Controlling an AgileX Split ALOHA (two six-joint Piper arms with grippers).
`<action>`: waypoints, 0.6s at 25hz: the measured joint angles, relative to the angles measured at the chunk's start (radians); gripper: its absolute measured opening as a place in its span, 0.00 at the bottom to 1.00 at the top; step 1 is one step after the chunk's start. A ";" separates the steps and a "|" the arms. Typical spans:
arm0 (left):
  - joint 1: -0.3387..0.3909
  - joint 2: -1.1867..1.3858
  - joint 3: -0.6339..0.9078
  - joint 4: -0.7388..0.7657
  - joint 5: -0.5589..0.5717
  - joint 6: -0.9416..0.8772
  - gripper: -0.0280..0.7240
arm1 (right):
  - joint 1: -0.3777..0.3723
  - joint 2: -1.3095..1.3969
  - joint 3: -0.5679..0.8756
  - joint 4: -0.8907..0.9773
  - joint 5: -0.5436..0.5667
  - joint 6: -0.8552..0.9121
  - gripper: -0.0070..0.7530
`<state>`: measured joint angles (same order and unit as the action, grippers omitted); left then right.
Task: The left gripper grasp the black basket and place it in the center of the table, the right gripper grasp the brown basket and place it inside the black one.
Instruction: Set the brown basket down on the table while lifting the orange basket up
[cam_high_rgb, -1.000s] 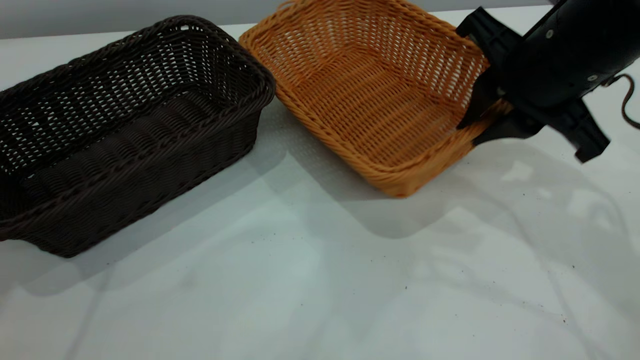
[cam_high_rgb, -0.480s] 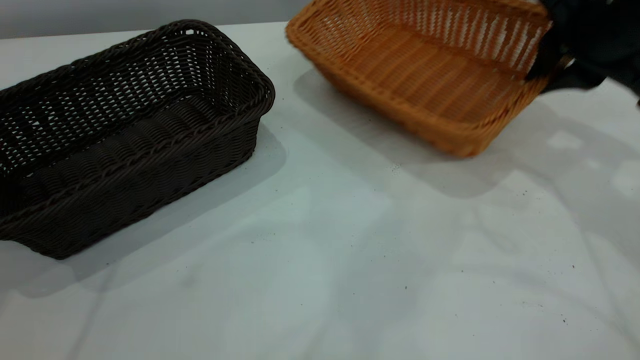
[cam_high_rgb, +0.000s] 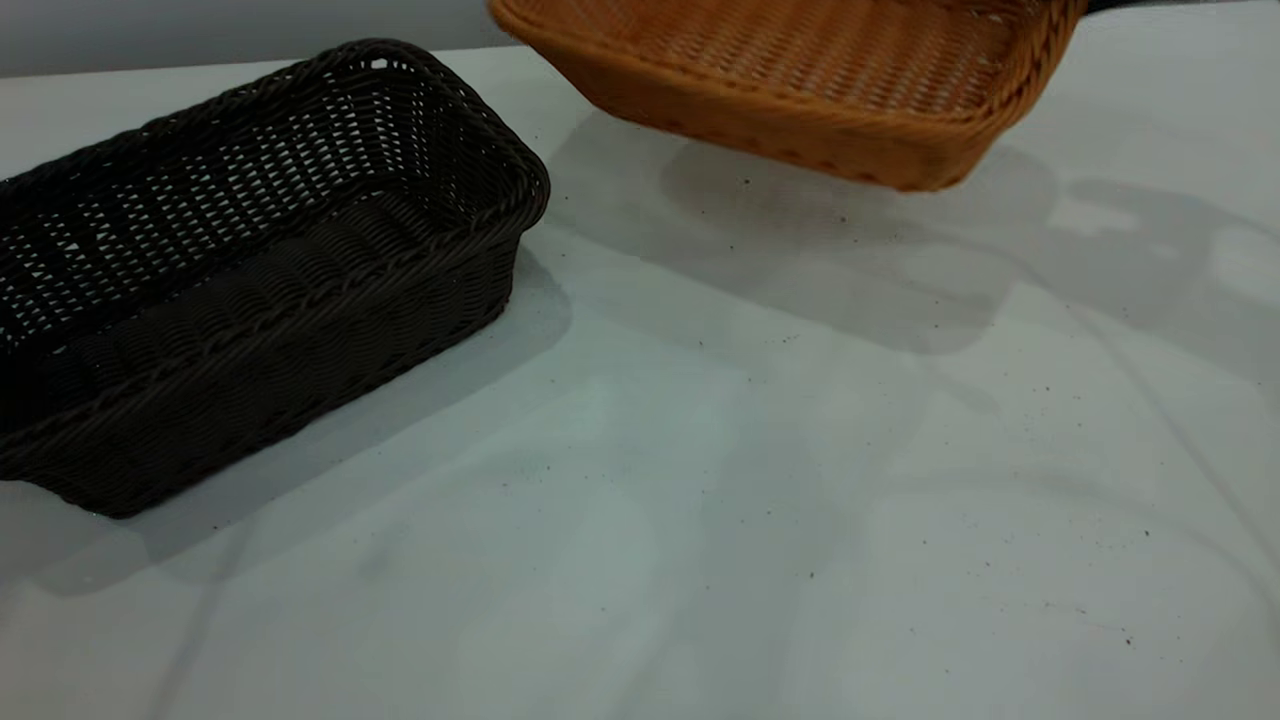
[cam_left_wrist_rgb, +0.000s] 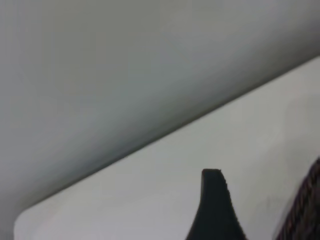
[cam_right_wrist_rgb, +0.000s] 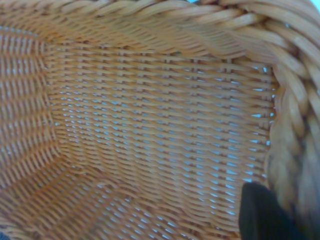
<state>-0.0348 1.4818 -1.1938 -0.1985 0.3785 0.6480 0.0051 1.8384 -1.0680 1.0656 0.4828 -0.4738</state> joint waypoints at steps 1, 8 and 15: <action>0.000 0.000 0.000 0.000 0.011 0.006 0.62 | -0.009 -0.004 -0.004 0.000 0.030 -0.015 0.16; -0.001 0.000 0.000 0.000 0.120 0.046 0.62 | -0.118 -0.078 -0.005 -0.015 0.203 -0.077 0.16; -0.087 0.015 0.000 0.002 0.293 0.147 0.62 | -0.296 -0.190 -0.005 -0.072 0.304 -0.076 0.16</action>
<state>-0.1222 1.4963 -1.1938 -0.1968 0.6718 0.7945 -0.2907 1.6483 -1.0729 0.9937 0.7870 -0.5500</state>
